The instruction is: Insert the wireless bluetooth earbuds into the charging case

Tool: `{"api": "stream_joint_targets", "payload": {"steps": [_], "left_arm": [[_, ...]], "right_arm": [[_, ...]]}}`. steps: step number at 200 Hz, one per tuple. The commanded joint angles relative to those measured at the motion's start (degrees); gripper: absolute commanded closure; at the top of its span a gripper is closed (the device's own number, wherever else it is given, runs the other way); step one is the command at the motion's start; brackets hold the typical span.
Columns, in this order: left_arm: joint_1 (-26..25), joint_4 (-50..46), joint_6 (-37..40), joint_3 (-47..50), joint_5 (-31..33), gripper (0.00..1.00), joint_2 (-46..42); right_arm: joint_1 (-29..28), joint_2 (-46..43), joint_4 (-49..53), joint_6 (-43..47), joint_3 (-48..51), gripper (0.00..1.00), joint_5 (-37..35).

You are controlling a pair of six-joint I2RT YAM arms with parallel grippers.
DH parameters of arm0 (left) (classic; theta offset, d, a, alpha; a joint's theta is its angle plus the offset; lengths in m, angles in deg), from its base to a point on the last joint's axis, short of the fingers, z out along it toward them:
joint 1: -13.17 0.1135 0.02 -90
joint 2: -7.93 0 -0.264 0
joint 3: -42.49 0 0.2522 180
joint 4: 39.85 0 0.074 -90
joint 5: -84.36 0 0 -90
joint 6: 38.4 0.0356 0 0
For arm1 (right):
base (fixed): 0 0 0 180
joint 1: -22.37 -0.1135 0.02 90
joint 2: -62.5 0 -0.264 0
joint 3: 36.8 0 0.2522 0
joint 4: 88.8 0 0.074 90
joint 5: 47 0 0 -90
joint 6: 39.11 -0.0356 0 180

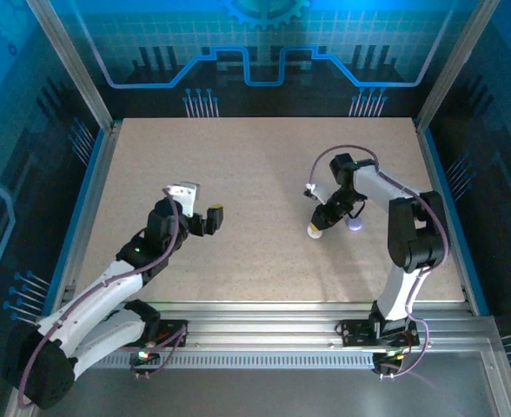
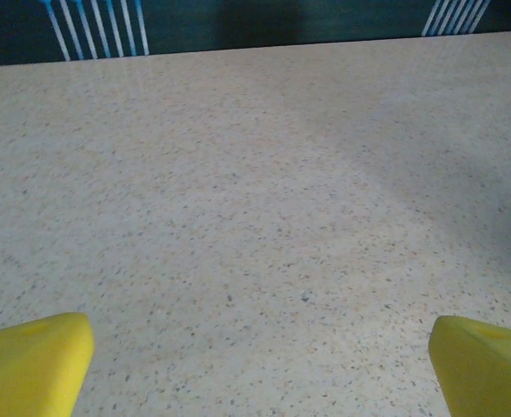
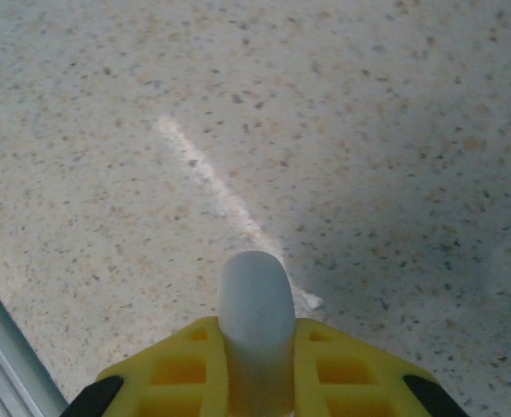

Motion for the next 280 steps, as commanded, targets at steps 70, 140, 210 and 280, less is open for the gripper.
{"api": "stream_joint_targets", "payload": {"steps": [70, 140, 210, 280], "left_arm": [[8.0, -2.3, -4.4, -3.0, 0.1, 0.01, 5.7], [17.2, -0.5, -3.4, -3.6, -2.3, 0.01, 10.9], [22.4, 1.4, -1.5, -3.9, -0.6, 0.01, 12.1], [24.2, 30.2, -3.0, 11.0, 6.5, 0.01, 15.9]], "right_arm": [[3.3, 7.6, 1.0, -3.6, -5.5, 0.78, -1.8], [6.2, 8.3, -0.4, -5.6, -7.3, 0.55, -4.3], [7.3, -3.1, -2.1, -8.2, -8.0, 0.49, -7.0], [10.6, -29.6, -46.2, -20.6, 27.5, 0.00, -11.5]]}}
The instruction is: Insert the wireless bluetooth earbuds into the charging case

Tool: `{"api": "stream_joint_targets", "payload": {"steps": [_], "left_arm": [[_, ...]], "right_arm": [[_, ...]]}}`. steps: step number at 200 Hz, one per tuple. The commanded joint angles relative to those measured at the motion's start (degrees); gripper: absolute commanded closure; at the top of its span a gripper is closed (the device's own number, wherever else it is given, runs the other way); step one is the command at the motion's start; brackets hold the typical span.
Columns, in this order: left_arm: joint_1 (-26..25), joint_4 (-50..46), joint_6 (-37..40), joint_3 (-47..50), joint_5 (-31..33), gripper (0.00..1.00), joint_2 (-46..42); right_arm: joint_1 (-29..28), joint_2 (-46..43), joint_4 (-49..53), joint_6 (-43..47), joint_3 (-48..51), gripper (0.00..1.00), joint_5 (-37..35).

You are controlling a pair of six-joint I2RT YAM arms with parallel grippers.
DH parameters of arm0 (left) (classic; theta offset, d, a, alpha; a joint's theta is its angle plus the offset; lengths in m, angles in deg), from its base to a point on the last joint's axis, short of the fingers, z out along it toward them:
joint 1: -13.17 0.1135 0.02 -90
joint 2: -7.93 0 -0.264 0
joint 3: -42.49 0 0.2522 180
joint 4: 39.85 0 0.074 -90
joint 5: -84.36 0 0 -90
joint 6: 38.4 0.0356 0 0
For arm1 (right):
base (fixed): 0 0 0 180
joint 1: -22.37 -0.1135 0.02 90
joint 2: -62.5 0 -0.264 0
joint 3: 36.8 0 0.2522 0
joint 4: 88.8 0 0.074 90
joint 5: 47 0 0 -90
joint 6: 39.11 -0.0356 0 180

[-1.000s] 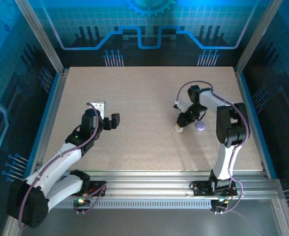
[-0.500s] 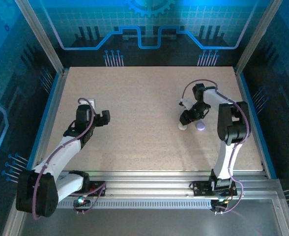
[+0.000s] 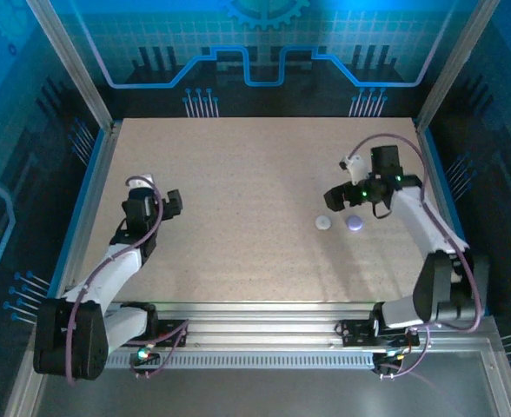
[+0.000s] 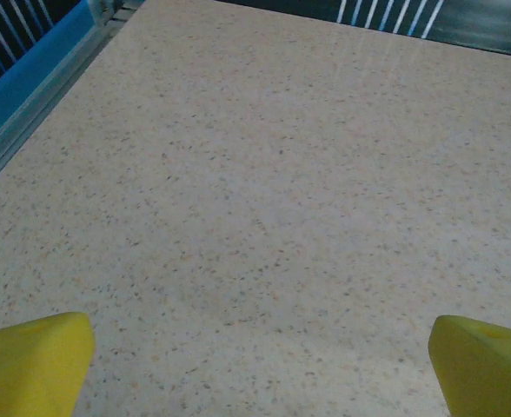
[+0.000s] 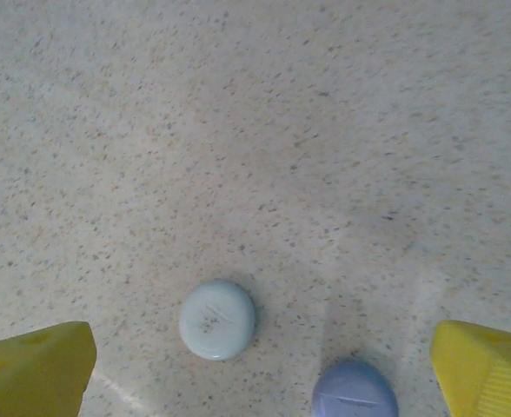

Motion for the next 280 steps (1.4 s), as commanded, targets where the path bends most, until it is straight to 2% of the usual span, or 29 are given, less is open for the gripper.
{"api": "stream_joint_targets", "payload": {"steps": [1, 17, 28, 36, 45, 51, 55, 58, 65, 71, 82, 93, 109, 115, 118, 129, 137, 144, 252, 280], "left_arm": [[0.8, 18.9, -0.5, 7.0, 2.0, 0.01, 4.1], [0.8, 33.6, 0.0, 10.6, 1.5, 0.01, 10.5], [0.4, 35.2, 4.0, 9.3, -1.7, 0.01, 12.7], [0.0, 41.2, 6.8, 9.5, -2.1, 0.01, 15.8], [-0.1, 43.0, 6.3, 9.7, -2.7, 0.01, 19.7], [-0.5, 52.2, 7.3, 11.3, -3.4, 0.01, 25.1], [-1.1, 60.8, 9.3, 12.3, -2.3, 0.01, 29.1], [-1.8, 63.8, 10.4, 12.9, -1.3, 0.01, 30.2], [-2.8, 57.1, 9.9, 13.1, -0.6, 0.01, 26.8], [-2.9, 50.5, 8.8, 11.6, -0.5, 0.01, 24.3], [-0.9, 49.0, 8.3, 8.2, -1.9, 0.01, 27.0], [0.2, 40.8, 6.4, 6.0, -3.6, 0.01, 24.9], [0.7, 44.1, 6.5, 6.8, -4.0, 0.01, 25.9], [0.7, 43.1, 6.2, 6.6, -4.0, 0.01, 25.4], [0.7, 43.3, 6.1, 6.7, -4.1, 0.01, 25.5], [0.7, 44.0, 6.3, 6.8, -4.1, 0.01, 25.8], [0.7, 43.8, 6.2, 6.8, -4.1, 0.01, 25.7], [0.7, 44.3, 6.4, 6.8, -4.1, 0.01, 25.9], [0.6, 44.1, 6.7, 6.8, -4.5, 0.01, 25.8], [0.0, 43.4, 8.2, 6.3, -6.4, 0.01, 25.8]], "right_arm": [[1.3, -3.7, -21.3, -7.4, 13.1, 0.00, -4.6], [1.8, -6.9, -32.9, -10.4, 21.3, 0.00, -6.5], [1.9, -8.0, -40.1, -11.8, 25.7, 0.00, -7.4], [2.0, -8.0, -46.3, -12.6, 28.9, 0.00, -8.2], [2.0, -7.3, -52.2, -13.4, 31.8, 0.00, -9.1], [1.9, -6.3, -55.4, -13.7, 33.5, 0.00, -10.2], [1.9, -5.9, -57.1, -13.8, 34.1, 0.00, -10.7], [1.8, -5.4, -58.9, -13.9, 34.4, 0.00, -11.3], [1.6, -5.4, -58.5, -13.3, 34.1, 0.00, -11.8], [1.2, -4.9, -62.6, -11.9, 35.3, 0.00, -11.9], [1.0, -3.6, -68.2, -11.9, 36.6, 0.00, -12.4], [0.6, 0.3, -72.5, -11.5, 37.0, 0.00, -11.5], [-1.3, 7.6, -82.5, -9.2, 38.3, 0.00, -11.8], [-1.9, 6.8, -78.1, -8.3, 36.7, 0.00, -12.4], [-2.0, 5.7, -72.2, -8.3, 35.1, 0.00, -12.5], [-1.2, 7.1, -75.8, -9.4, 35.5, 0.00, -12.3], [-0.4, 6.5, -70.1, -10.8, 33.2, 0.00, -12.4], [0.4, 6.9, -72.2, -11.5, 33.9, 0.00, -11.3], [0.1, 6.7, -71.3, -11.3, 33.6, 0.00, -12.3], [0.1, 6.7, -71.3, -11.4, 33.6, 0.00, -12.2]]}}
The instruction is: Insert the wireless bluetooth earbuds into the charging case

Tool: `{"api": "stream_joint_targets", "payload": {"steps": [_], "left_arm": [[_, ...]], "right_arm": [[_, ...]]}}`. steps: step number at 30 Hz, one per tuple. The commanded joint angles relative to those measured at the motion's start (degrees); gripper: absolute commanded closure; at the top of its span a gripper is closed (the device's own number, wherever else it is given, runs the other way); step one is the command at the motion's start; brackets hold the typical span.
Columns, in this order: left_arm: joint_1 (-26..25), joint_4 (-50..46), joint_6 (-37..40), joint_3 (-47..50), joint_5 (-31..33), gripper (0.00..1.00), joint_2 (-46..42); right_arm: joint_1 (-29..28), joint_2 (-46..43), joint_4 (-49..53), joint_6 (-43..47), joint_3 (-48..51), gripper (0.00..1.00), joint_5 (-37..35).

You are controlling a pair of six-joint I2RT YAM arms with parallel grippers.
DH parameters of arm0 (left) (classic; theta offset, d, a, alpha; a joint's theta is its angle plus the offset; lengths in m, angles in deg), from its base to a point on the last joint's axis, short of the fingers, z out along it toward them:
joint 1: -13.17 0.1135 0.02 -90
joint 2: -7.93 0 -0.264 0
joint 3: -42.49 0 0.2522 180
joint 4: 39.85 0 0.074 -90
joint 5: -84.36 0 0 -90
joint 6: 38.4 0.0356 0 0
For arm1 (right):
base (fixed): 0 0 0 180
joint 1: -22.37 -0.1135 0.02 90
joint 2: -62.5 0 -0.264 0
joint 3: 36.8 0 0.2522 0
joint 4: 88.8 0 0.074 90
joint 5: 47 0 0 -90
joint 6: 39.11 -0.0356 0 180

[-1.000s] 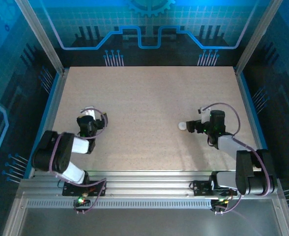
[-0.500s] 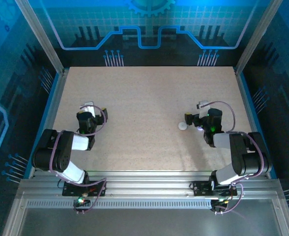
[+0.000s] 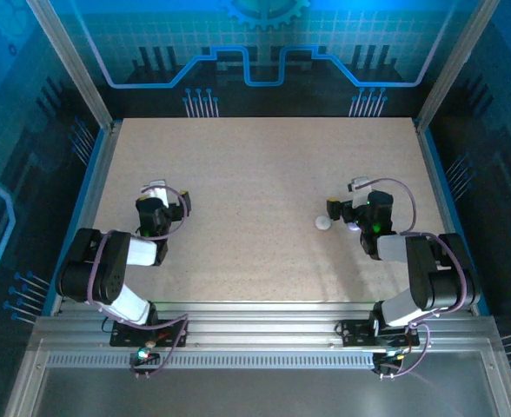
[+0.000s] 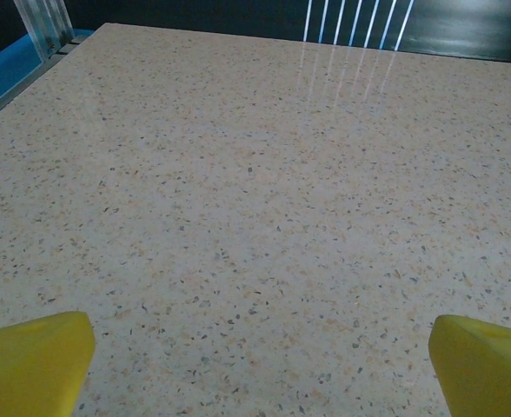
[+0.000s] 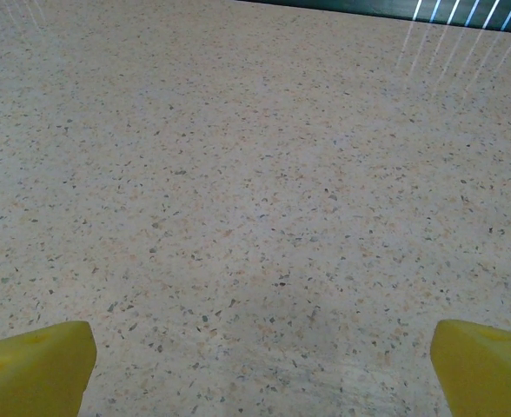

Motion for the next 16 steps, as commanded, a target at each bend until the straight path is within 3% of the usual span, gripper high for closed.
{"api": "stream_joint_targets", "payload": {"steps": [1, 16], "left_arm": [[-0.3, 0.6, 2.0, -0.9, -2.5, 0.01, -0.6], [0.2, 1.1, 0.8, -0.5, -0.9, 0.01, -0.7]], "right_arm": [[0.3, 0.0, -1.6, -0.7, -0.8, 0.00, -0.5], [0.4, 0.1, -1.6, -0.7, -0.9, 0.00, -0.5]]}}
